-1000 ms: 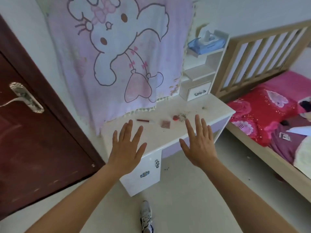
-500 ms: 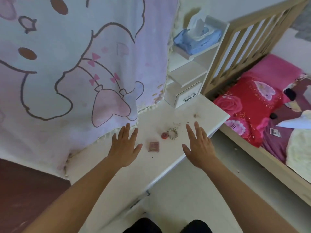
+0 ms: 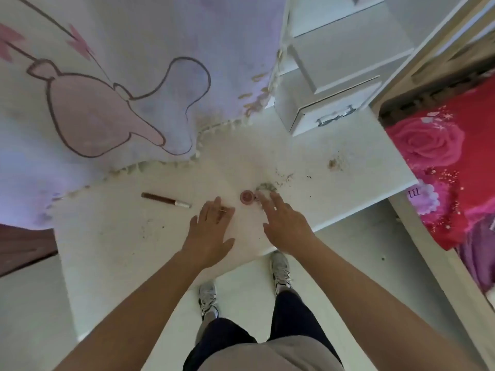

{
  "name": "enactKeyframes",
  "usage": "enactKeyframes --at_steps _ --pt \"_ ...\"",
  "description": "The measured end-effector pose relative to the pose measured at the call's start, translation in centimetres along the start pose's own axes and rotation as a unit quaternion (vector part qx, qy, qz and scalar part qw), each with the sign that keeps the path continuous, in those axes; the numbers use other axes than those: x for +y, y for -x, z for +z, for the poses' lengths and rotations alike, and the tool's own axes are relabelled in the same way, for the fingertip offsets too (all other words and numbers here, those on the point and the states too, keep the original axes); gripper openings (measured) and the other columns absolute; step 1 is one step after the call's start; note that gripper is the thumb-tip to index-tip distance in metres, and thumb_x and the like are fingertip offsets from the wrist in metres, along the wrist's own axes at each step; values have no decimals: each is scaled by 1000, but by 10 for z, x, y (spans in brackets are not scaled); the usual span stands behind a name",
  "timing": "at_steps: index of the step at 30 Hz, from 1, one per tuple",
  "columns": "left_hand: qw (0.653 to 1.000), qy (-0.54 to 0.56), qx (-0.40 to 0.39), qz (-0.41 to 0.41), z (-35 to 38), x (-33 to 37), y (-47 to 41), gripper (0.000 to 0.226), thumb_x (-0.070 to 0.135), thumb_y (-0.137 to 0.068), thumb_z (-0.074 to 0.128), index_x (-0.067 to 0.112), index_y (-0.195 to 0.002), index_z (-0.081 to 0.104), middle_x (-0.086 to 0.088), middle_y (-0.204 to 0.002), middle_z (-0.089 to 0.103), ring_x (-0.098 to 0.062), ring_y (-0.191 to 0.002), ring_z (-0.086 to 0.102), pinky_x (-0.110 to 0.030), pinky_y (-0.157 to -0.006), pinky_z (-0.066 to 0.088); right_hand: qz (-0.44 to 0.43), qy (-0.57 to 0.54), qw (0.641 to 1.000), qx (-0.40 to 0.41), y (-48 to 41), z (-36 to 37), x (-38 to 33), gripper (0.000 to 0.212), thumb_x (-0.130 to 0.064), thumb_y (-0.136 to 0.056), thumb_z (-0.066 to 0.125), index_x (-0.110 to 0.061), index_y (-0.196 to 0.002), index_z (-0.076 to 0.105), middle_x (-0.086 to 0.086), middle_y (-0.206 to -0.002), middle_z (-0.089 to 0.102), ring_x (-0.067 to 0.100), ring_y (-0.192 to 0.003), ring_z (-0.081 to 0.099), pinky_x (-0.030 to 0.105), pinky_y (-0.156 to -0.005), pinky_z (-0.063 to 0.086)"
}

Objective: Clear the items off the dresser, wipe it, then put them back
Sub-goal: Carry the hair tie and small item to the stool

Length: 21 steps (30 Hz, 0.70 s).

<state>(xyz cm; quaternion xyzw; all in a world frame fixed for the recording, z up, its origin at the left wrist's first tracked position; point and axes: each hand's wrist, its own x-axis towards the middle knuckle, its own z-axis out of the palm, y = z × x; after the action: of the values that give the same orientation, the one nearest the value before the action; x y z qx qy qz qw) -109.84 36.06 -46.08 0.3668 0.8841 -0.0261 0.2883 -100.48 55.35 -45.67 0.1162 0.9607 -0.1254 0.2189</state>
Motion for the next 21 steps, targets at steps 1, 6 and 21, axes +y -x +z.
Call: enactKeyframes --at_steps 1,6,21 --pt "1000 12 -5 -11 6 4 -1 74 42 -91 54 28 -153 16 -9 -161 -9 -30 -147 -4 -51 -109 31 -25 21 999 -11 -7 3 7 71 -25 -98 48 -23 -156 7 11 -156 22 30 -110 55 40 -79 52" --pt "994 65 78 -45 23 25 4 55 -5 -76 56 12 -127 60 -24 -147 35 -48 -129 32 -55 -82 52 -45 22 997 -67 -20 1 39 44 -12 -100 37 -15 -144 31 12 -150 33 36 -90 65 38 -70 47" --pt "970 29 179 -161 -7 12 59 45 23 -74 66 22 -119 61 -12 -116 55 -30 -98 53 -38 -66 51 -91 -35 987 127 11 -54 31 21 -19 -96 49 -16 -115 57 5 -109 56 34 -63 61 32 -56 43"
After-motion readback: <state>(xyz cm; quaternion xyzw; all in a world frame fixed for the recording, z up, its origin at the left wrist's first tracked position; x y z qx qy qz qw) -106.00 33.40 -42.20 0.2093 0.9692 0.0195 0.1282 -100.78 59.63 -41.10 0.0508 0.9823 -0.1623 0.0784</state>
